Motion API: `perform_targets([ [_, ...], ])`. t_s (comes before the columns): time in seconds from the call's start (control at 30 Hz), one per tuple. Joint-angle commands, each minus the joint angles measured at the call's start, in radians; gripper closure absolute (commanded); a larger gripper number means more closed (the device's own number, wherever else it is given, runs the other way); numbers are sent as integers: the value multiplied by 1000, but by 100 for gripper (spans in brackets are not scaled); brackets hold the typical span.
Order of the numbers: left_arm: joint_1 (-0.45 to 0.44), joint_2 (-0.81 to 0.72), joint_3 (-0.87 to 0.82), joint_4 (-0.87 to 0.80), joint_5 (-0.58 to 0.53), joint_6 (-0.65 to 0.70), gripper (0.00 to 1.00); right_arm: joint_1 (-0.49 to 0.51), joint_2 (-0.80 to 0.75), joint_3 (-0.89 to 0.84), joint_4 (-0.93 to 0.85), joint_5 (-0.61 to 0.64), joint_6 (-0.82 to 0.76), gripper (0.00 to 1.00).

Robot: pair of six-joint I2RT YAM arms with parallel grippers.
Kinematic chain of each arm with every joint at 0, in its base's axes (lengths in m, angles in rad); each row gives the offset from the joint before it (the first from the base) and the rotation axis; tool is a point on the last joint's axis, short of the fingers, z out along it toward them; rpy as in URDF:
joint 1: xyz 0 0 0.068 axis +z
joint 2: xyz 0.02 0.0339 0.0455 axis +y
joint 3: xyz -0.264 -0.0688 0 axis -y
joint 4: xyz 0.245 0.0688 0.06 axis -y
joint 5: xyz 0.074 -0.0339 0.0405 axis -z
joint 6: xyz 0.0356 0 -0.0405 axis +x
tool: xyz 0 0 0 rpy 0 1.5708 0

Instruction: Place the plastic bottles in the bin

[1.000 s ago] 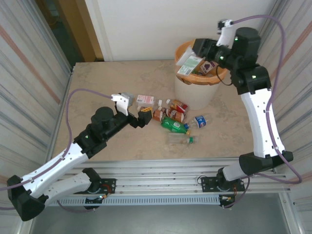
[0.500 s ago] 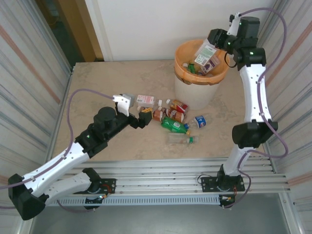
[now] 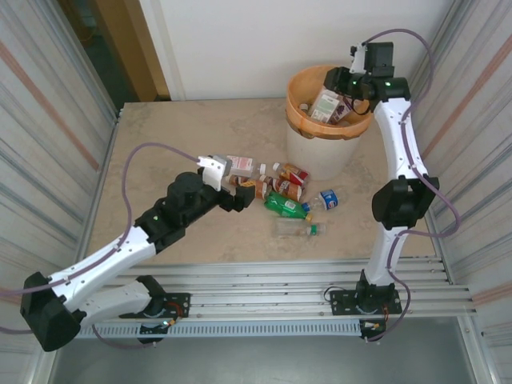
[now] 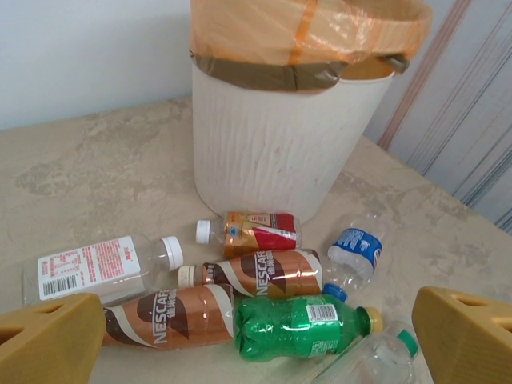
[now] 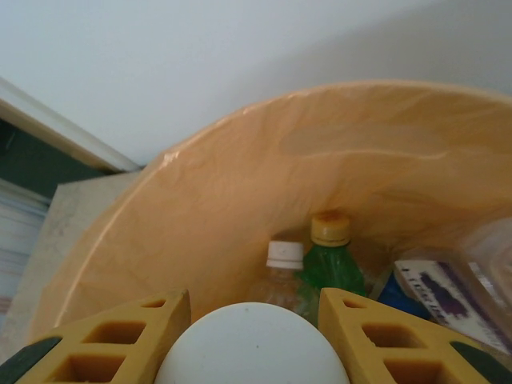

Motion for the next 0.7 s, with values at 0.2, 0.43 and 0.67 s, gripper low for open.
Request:
perform_targets([
  [0.2,-7,66,47,-25,62,84,1,26,53,35,-38,52,-47,59],
  [0.43,-36,110,45,9,95,161,1,26,54,52,-59,73,-59,32],
  [0.67,-59,152,36,51,141,238,3,22,14,104,-114,96,-77,20],
])
